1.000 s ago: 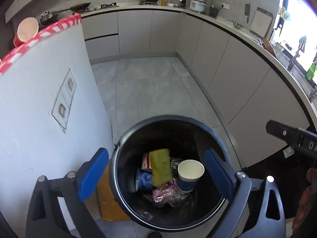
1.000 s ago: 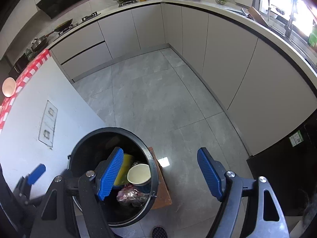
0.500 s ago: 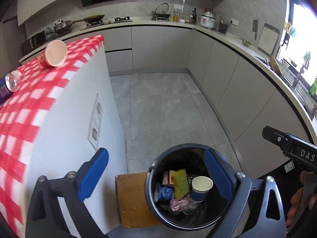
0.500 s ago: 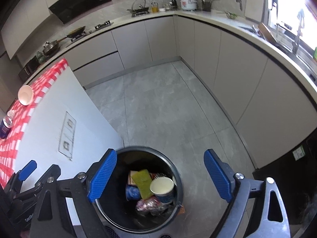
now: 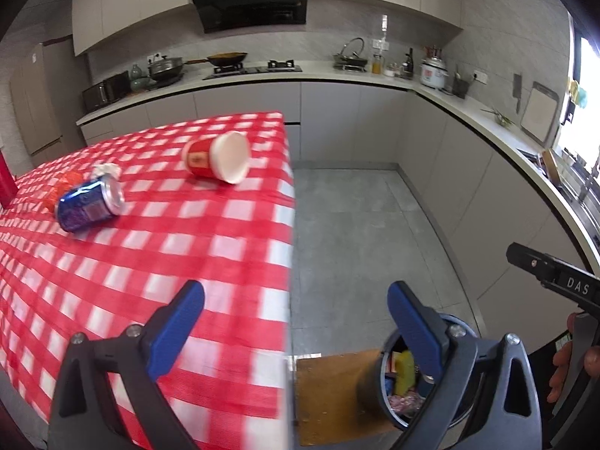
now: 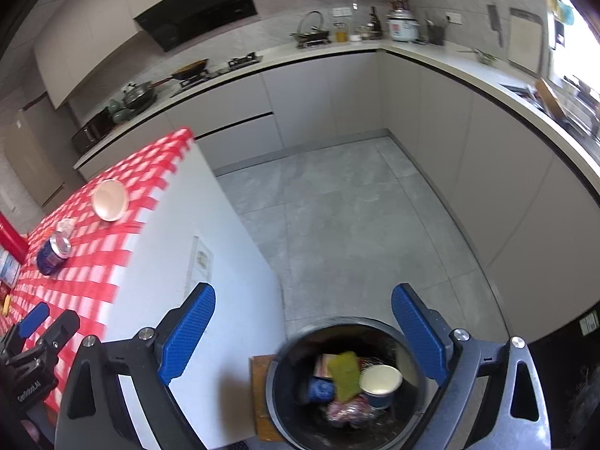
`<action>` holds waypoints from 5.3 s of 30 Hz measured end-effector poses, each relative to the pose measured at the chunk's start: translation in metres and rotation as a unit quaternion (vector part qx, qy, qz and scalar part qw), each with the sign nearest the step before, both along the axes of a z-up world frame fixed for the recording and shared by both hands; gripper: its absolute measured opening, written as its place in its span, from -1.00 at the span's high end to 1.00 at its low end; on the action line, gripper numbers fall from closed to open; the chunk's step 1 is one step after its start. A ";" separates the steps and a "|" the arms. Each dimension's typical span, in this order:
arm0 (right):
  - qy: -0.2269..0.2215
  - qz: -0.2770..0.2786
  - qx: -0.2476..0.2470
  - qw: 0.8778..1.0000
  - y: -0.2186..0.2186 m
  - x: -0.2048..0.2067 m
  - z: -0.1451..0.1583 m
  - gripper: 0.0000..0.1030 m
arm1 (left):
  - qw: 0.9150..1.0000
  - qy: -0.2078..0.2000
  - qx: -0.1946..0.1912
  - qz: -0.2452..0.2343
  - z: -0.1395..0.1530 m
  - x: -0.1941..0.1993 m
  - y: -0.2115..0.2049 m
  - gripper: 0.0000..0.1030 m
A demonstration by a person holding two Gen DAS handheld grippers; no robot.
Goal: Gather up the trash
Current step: 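Move both open tools back over the table toward the blue can, then grasp the blue Pepsi can with the left tool and lift it, then hold the Pepsi can in the left tool while the right tool grasps the crumpled tissue, then carry the Pepsi can and tissue over the black bin and release both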
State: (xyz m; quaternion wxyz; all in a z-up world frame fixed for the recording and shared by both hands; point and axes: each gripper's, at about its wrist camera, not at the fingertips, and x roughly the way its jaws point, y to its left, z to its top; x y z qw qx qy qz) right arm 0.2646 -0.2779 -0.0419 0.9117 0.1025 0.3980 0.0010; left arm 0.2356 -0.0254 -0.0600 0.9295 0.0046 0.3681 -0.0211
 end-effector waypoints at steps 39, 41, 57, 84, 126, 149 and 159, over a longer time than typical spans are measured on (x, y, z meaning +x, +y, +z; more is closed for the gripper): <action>0.022 0.006 -0.031 0.999 0.299 0.097 0.017 -0.87 | 0.988 0.071 0.008 -0.140 -0.038 0.164 0.263 -0.69; 0.026 0.003 -0.031 0.999 0.300 0.098 0.014 -0.87 | 0.988 0.074 -0.014 -0.135 -0.036 0.163 0.265 -0.47; 0.029 0.026 -0.029 0.999 0.337 0.117 0.009 -0.87 | 0.996 0.043 -0.047 -0.067 -0.032 0.158 0.302 -0.23; 0.061 0.195 -0.073 0.976 0.579 0.237 -0.039 -0.87 | 0.996 0.011 -0.028 0.079 -0.030 0.157 0.446 -0.23; -0.044 0.135 -0.097 0.985 0.383 0.099 0.040 -0.03 | 0.999 -0.038 -0.026 -0.006 0.010 0.101 0.278 -0.23; -0.012 -0.004 -0.081 0.997 0.117 0.026 0.021 -0.03 | 0.990 -0.022 -0.035 -0.138 0.001 0.068 0.046 -0.23; 0.037 -0.080 -0.082 0.993 -0.017 -0.030 -0.019 -0.03 | 0.973 0.015 -0.045 -0.227 -0.029 0.033 -0.084 -0.23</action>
